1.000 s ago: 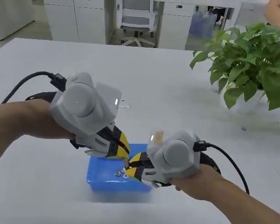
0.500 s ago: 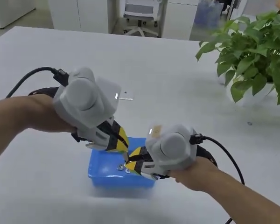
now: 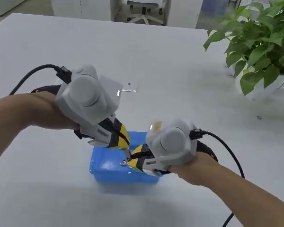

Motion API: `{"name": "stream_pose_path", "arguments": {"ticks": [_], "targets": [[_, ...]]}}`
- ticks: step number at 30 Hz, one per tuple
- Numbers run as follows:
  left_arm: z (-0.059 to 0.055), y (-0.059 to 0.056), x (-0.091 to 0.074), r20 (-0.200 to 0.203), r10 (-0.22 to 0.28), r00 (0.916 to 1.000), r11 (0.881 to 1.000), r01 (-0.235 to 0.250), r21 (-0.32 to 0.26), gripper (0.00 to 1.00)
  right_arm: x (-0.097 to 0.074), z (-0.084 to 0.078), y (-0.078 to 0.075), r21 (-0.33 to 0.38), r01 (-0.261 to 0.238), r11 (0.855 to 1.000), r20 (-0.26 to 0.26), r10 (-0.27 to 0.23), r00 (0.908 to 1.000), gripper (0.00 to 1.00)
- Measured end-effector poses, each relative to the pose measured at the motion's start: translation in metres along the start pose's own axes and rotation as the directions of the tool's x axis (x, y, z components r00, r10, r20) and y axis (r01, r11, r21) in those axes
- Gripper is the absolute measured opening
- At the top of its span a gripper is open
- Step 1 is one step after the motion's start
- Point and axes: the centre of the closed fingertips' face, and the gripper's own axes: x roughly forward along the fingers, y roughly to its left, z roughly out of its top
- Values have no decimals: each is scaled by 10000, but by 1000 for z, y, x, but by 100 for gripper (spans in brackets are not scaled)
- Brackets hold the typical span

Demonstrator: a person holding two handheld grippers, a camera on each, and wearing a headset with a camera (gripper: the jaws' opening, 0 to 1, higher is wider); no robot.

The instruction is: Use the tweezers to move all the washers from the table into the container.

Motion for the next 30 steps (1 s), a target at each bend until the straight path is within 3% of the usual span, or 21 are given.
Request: {"name": "stream_pose_path", "arguments": {"ticks": [16, 30], "targets": [[-1, 3, 3, 64, -66, 10000, 10000, 66, -51, 6, 1, -3, -3, 116, -63, 9999, -84, 63, 9999, 10], [5, 0, -6, 115, 55, 9999, 10000, -55, 15, 6, -7, 4, -1, -30, 93, 10000, 40, -93, 9999, 10]]}}
